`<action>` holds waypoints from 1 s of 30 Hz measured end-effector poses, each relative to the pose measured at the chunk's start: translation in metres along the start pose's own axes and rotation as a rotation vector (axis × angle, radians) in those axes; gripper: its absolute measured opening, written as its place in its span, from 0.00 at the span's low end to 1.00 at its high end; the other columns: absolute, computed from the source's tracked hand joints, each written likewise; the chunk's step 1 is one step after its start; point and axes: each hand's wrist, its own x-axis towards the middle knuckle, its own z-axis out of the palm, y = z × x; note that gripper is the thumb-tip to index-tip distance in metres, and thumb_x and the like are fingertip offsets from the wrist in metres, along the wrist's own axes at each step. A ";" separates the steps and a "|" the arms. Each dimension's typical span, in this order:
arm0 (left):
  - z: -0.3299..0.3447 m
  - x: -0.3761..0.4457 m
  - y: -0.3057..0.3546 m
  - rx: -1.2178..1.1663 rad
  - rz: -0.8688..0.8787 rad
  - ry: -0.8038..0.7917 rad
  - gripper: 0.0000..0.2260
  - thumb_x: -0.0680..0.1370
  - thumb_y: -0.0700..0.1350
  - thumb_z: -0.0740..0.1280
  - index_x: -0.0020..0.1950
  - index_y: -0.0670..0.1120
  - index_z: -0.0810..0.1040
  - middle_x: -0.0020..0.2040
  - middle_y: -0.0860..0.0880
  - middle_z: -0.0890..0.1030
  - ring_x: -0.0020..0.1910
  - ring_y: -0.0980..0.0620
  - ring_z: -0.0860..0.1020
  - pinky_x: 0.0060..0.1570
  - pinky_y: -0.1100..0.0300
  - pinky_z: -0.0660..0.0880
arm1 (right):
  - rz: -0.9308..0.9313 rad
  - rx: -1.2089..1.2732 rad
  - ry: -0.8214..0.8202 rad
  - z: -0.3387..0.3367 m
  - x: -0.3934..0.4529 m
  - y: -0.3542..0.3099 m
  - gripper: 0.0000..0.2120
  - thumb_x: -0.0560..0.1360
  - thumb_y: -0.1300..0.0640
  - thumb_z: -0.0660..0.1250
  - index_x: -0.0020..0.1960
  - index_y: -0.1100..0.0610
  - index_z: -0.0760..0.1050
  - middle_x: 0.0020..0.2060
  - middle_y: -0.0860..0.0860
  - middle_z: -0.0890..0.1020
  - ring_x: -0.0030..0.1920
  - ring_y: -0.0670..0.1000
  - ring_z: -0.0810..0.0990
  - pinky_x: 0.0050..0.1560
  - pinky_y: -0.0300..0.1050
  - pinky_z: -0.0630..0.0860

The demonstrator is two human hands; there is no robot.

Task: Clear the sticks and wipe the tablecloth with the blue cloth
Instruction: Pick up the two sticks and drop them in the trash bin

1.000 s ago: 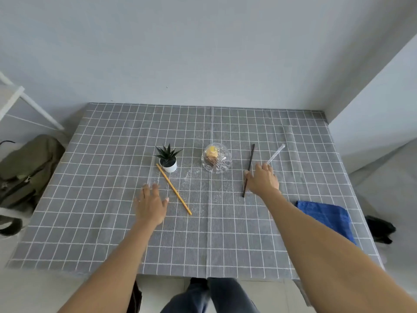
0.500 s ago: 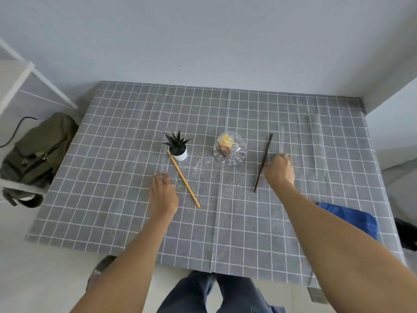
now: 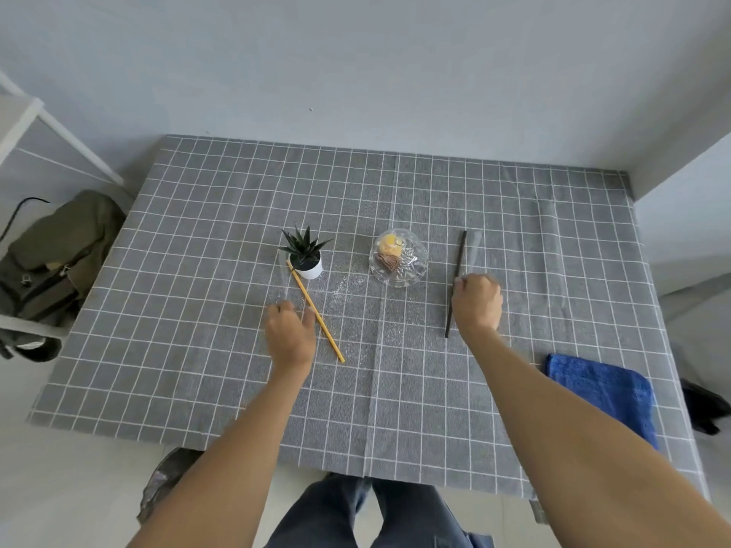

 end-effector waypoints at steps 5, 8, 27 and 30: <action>0.012 -0.008 0.010 -0.071 -0.019 -0.023 0.18 0.74 0.48 0.71 0.56 0.36 0.75 0.55 0.40 0.74 0.52 0.42 0.76 0.49 0.55 0.73 | -0.038 0.007 -0.024 0.010 -0.009 -0.004 0.10 0.78 0.59 0.65 0.50 0.67 0.79 0.50 0.59 0.79 0.46 0.56 0.77 0.47 0.46 0.76; 0.016 -0.012 0.013 -0.079 -0.012 -0.002 0.10 0.76 0.41 0.68 0.54 0.37 0.75 0.54 0.40 0.74 0.51 0.42 0.76 0.47 0.54 0.75 | -0.023 0.009 -0.023 0.013 -0.012 -0.006 0.08 0.77 0.63 0.64 0.53 0.66 0.78 0.51 0.59 0.79 0.50 0.58 0.78 0.50 0.50 0.78; 0.016 0.000 0.000 -0.165 -0.140 -0.021 0.05 0.77 0.34 0.64 0.53 0.37 0.74 0.49 0.39 0.78 0.46 0.44 0.77 0.46 0.56 0.76 | 0.128 -0.238 -0.087 0.022 -0.007 -0.012 0.18 0.76 0.57 0.66 0.63 0.63 0.70 0.59 0.58 0.76 0.61 0.58 0.73 0.65 0.54 0.68; 0.017 0.000 -0.003 -0.122 -0.131 -0.052 0.07 0.77 0.34 0.63 0.55 0.36 0.73 0.51 0.39 0.76 0.49 0.42 0.77 0.50 0.52 0.77 | 0.085 -0.323 -0.113 0.021 -0.012 -0.013 0.19 0.77 0.58 0.63 0.66 0.64 0.66 0.62 0.60 0.74 0.65 0.59 0.70 0.67 0.54 0.65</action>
